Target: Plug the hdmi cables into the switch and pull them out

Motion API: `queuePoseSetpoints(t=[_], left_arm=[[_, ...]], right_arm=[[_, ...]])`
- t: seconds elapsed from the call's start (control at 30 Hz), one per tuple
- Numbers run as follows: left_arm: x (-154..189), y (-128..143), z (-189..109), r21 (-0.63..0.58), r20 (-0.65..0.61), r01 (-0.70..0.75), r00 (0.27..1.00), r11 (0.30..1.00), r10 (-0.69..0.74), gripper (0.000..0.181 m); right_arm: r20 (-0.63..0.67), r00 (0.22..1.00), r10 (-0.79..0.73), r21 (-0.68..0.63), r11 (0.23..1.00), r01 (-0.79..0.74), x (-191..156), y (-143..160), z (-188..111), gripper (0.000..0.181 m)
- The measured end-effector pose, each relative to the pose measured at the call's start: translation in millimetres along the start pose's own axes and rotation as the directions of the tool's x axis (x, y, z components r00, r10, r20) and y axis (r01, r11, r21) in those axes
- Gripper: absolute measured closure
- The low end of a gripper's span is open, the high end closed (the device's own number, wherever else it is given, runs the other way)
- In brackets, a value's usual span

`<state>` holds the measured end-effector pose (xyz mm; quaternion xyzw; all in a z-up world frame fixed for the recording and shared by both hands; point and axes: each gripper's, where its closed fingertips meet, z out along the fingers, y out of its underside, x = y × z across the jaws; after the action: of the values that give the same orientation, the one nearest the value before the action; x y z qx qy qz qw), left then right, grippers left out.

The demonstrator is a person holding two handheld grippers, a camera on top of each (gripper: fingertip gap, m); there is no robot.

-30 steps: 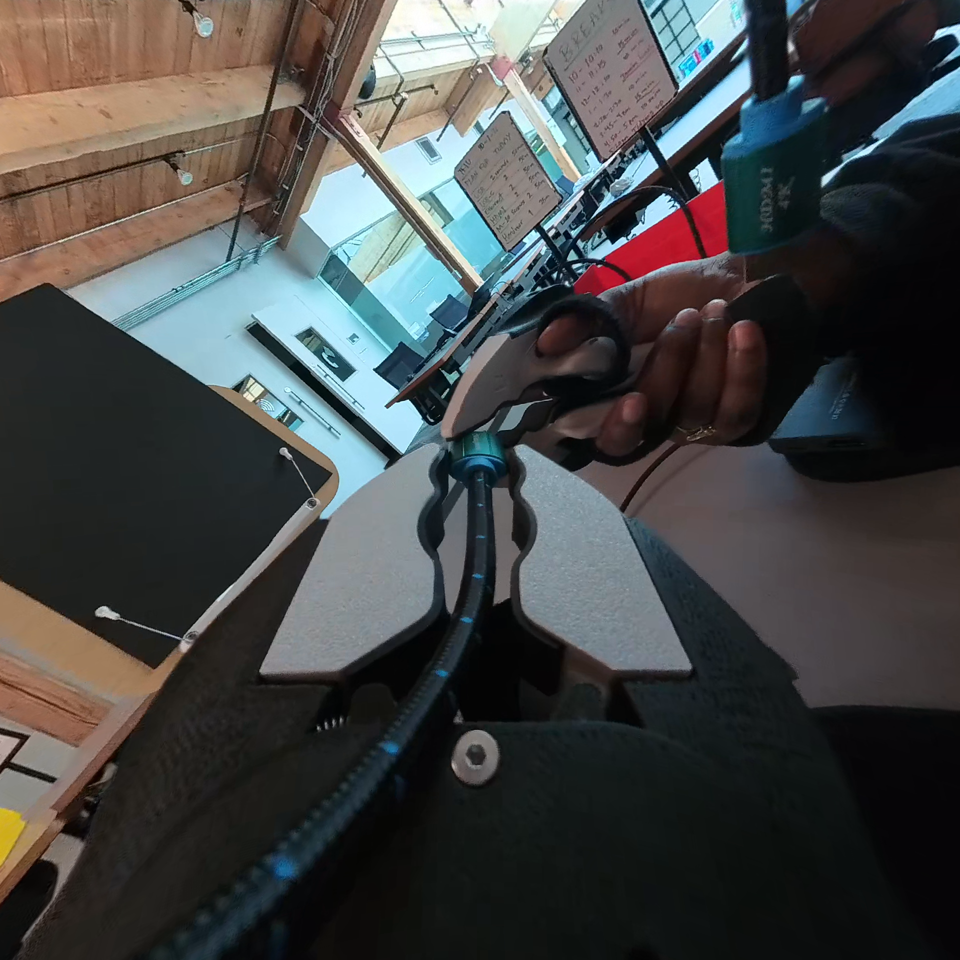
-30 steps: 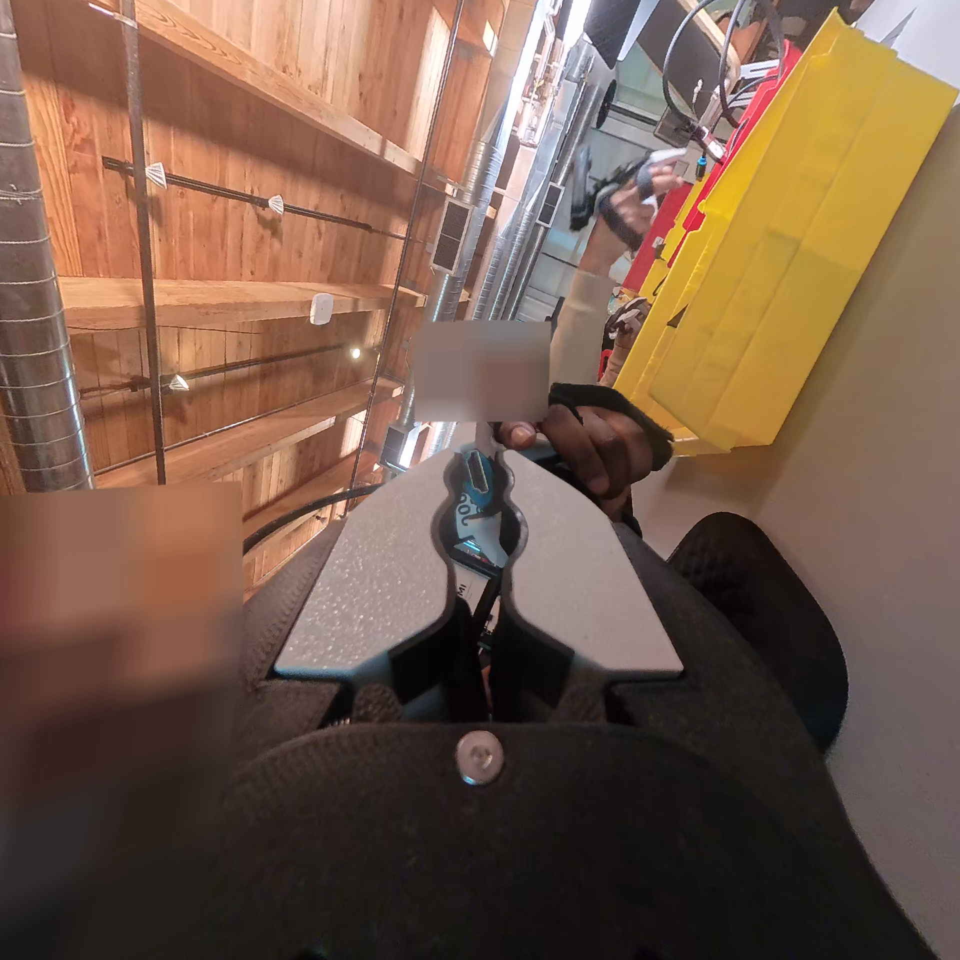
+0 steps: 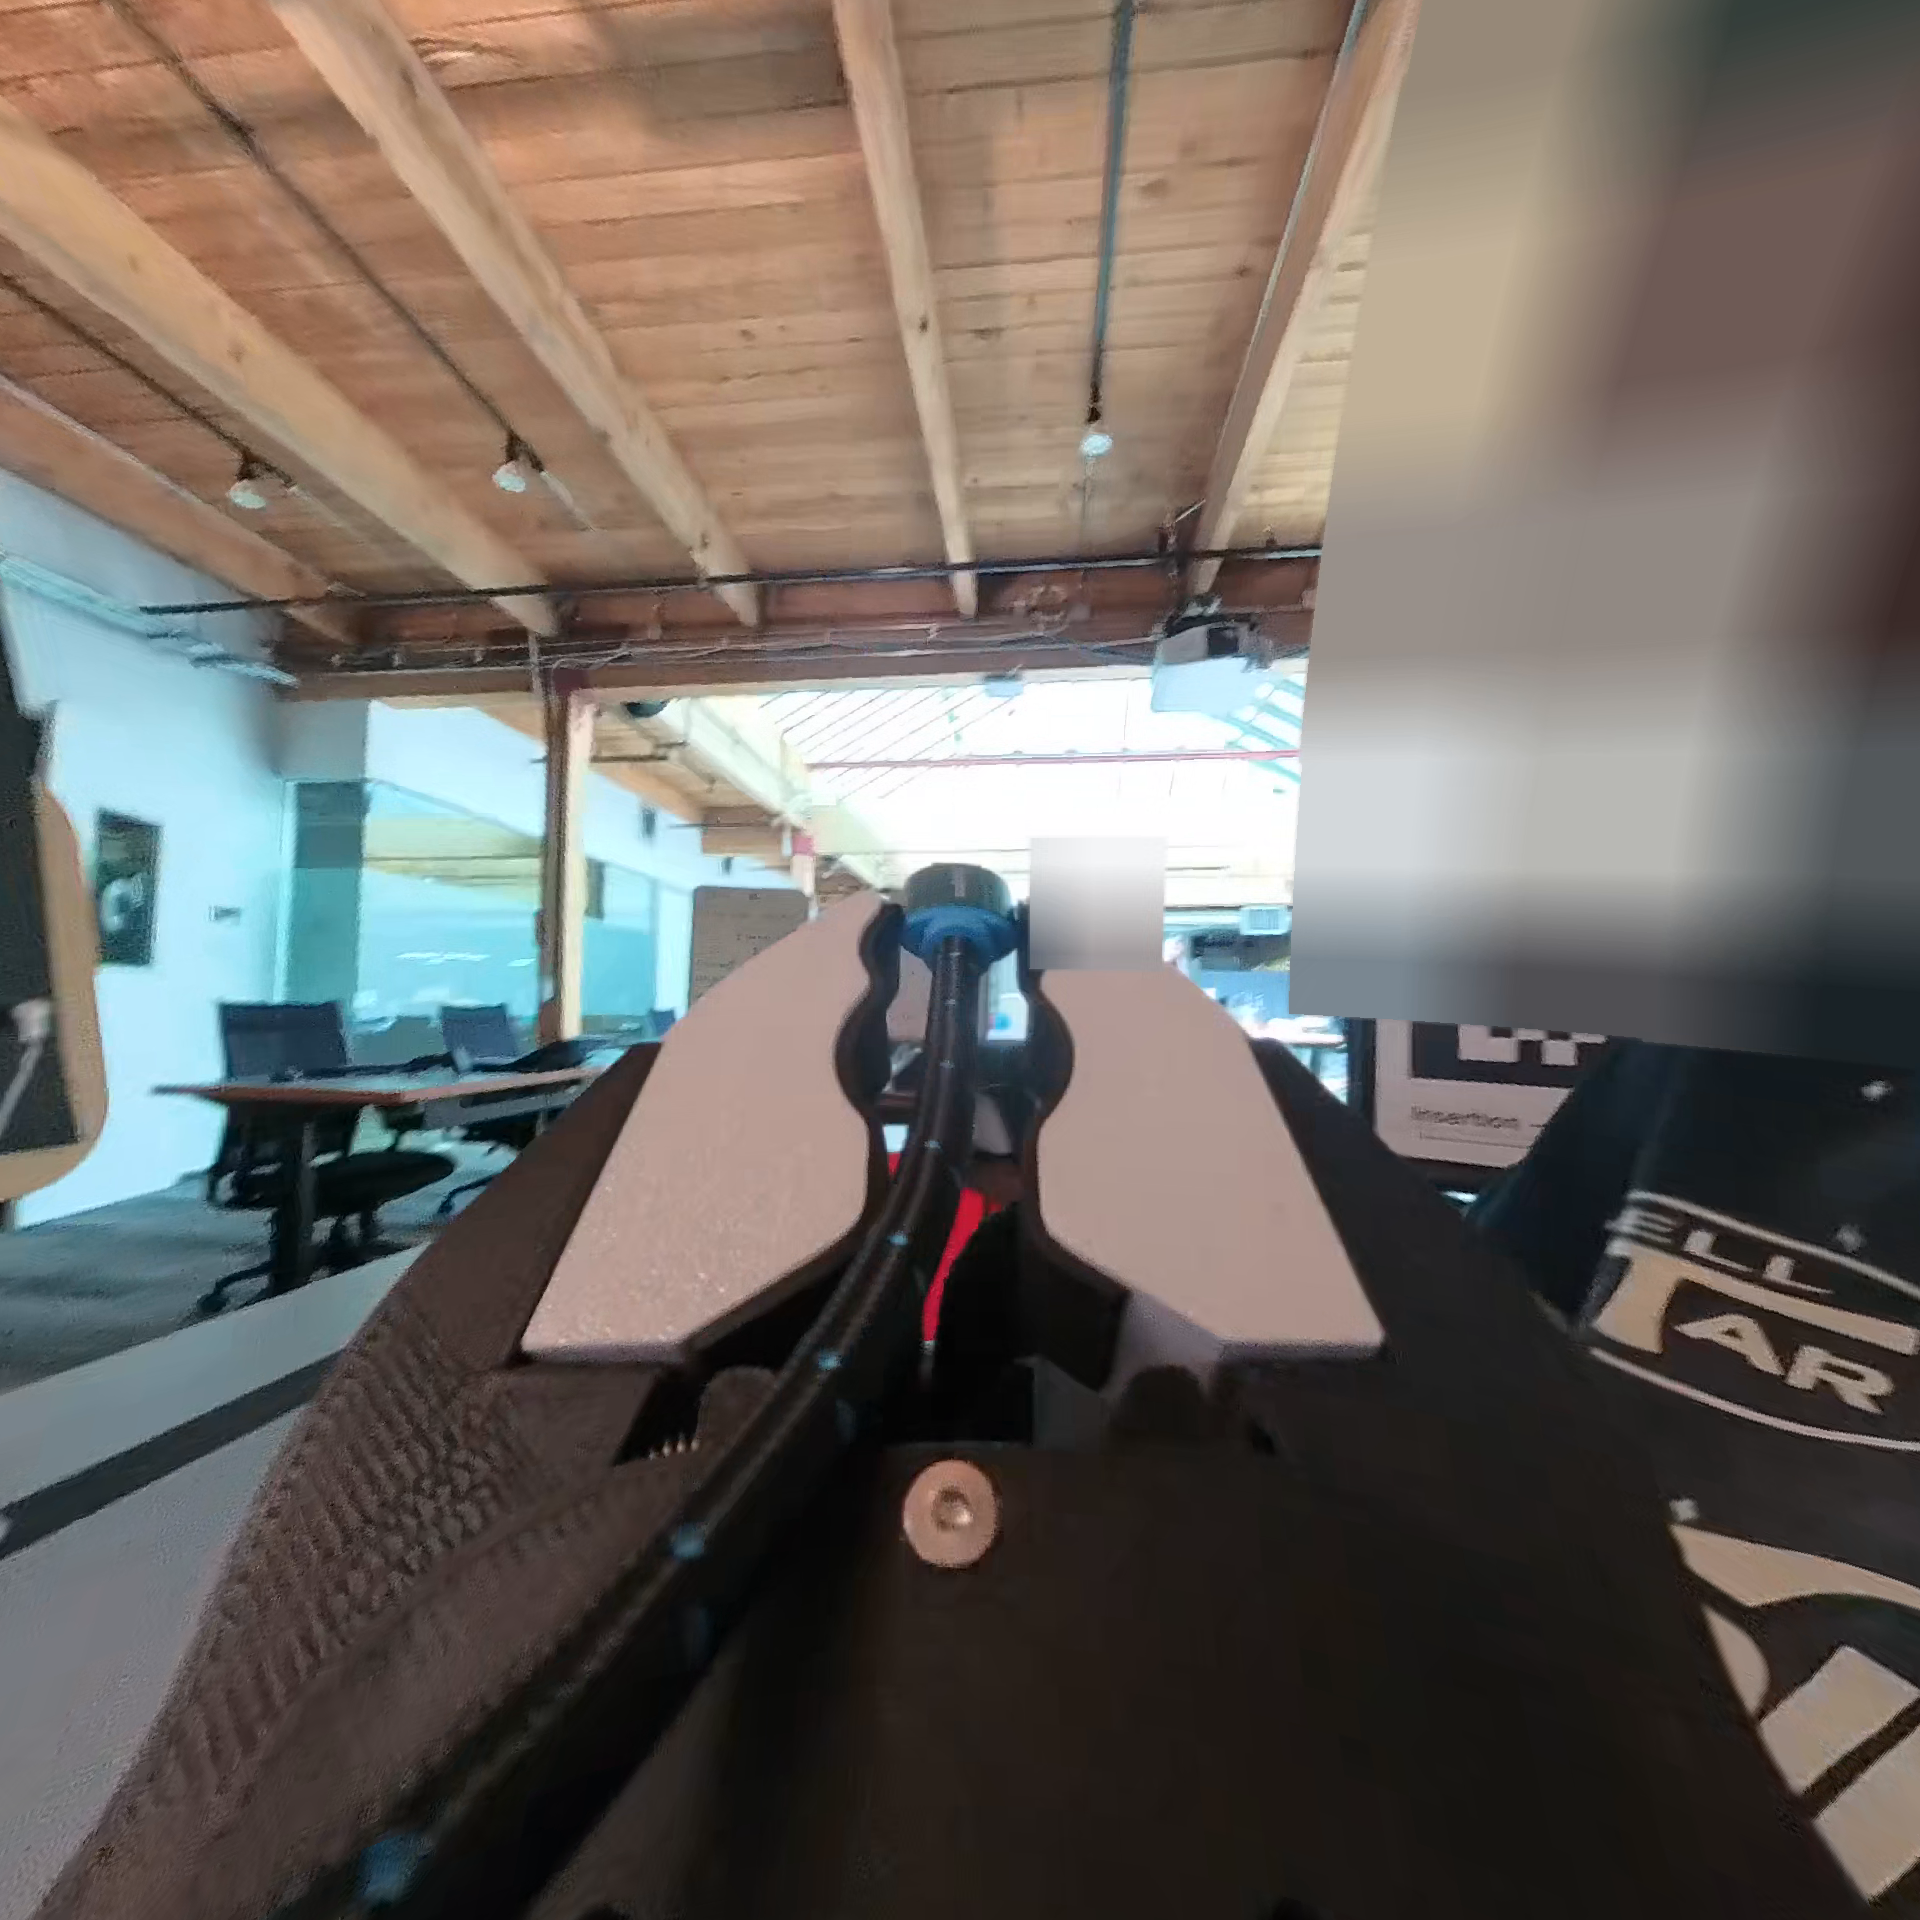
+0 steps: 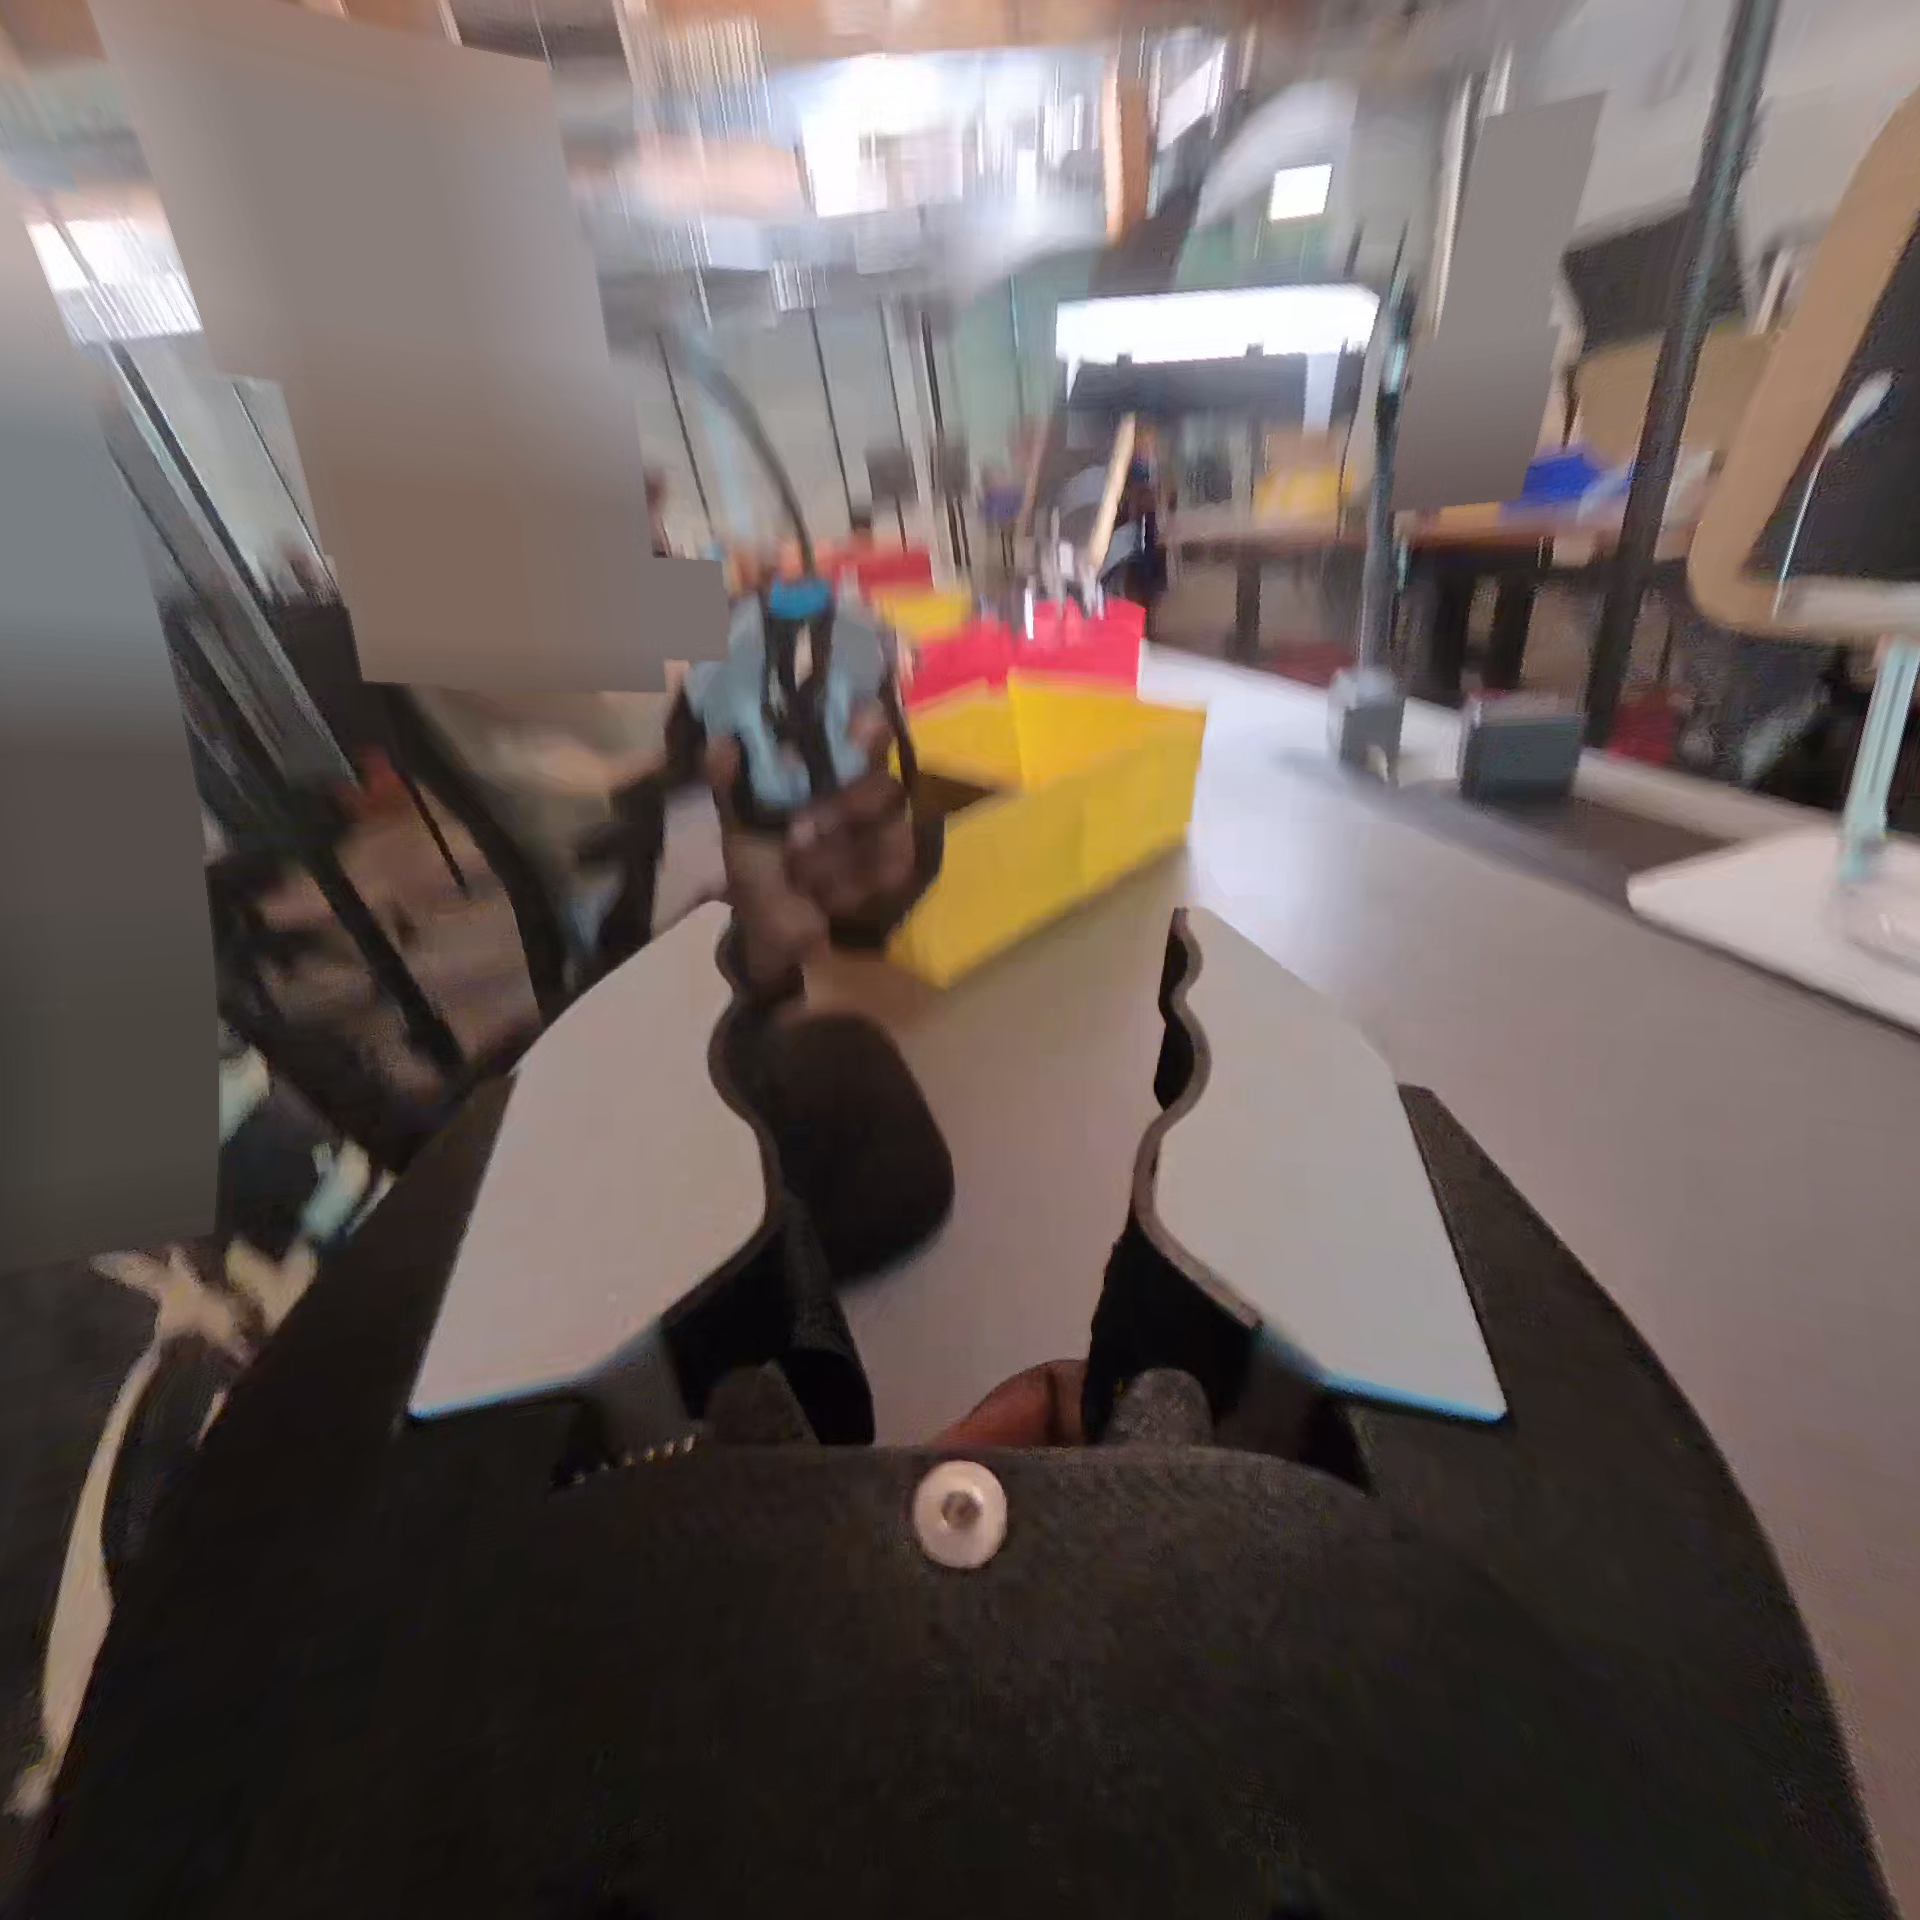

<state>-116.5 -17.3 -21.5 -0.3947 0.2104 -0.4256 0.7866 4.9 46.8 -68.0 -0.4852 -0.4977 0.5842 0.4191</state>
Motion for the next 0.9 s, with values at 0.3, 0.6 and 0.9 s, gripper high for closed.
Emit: queuePoseSetpoints(t=[0.3,0.6,0.9], left_arm=[[-2.6,23.4,4.8,-0.154,0.027,-0.041,0.999,0.987,0.045,0.161],[2.7,34.0,8.0,-0.199,-0.010,-0.015,1.000,0.980,0.014,0.160],[10.9,88.5,12.9,-0.463,-0.033,0.054,0.996,0.885,-0.078,0.161]], right_arm=[[-0.160,0.962,-0.221,-0.776,0.631,0.016,-3.3,154.4,-55.8,0.093],[-0.312,0.924,-0.219,-0.758,0.644,-0.104,7.0,185.4,-65.4,0.109],[-0.078,0.933,-0.352,-0.399,0.869,0.294,7.0,112.8,-33.4,0.113]])
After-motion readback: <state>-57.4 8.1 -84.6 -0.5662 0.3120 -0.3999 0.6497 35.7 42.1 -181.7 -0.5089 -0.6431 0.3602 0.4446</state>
